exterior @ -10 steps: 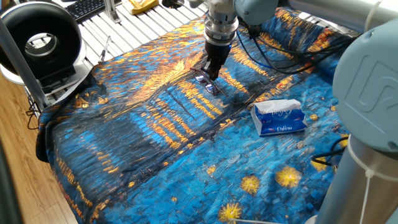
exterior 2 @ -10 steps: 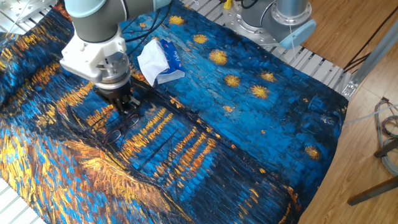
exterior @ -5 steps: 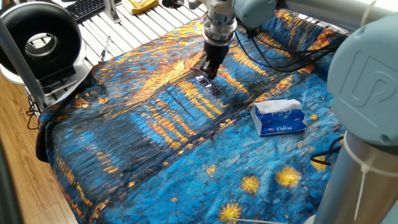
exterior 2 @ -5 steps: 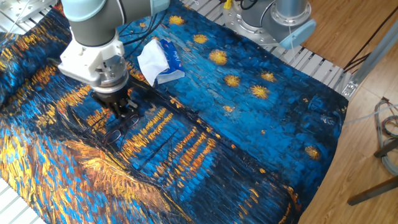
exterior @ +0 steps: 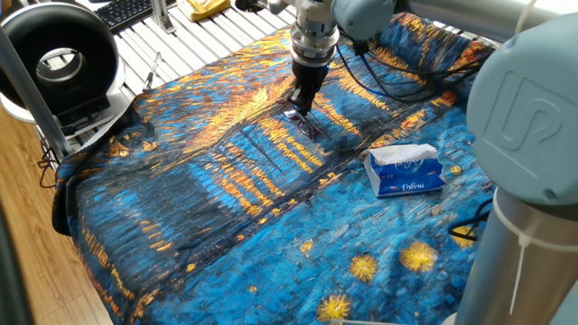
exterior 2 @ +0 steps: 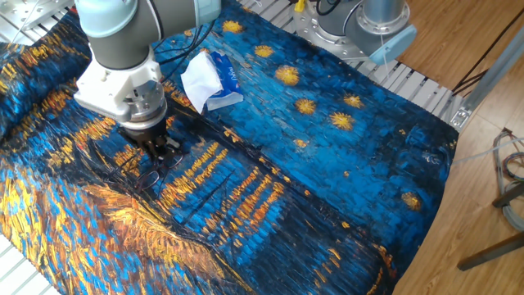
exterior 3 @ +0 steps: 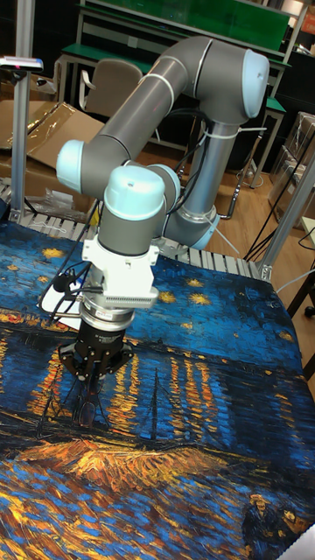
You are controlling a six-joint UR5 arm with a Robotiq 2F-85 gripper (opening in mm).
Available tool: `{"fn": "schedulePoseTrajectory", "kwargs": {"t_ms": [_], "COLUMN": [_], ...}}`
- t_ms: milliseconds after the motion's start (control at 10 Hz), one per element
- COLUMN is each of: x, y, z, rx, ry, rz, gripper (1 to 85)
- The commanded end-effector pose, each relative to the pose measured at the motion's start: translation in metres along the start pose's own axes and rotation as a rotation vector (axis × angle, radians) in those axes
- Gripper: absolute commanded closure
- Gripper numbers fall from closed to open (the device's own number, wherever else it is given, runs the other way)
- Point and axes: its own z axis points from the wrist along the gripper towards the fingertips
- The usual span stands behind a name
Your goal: Unfold the leg of the glasses (with one hand)
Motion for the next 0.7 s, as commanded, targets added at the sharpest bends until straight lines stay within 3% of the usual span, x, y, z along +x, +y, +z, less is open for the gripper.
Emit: {"fn": "schedulePoseTrajectory", "kwargs": {"t_ms": [0,300,600], "x": [-0.008,-0.016,-0.022], "y": [0.000,-0.005,0.000], "z": [0.001,-0.001,-0.001], "rx": [0.003,0.034,0.025], "ry": [-0.002,-0.008,-0.022], "rz": [-0.007,-0.032,-0.029], "gripper": [65.3,65.3,65.3]}}
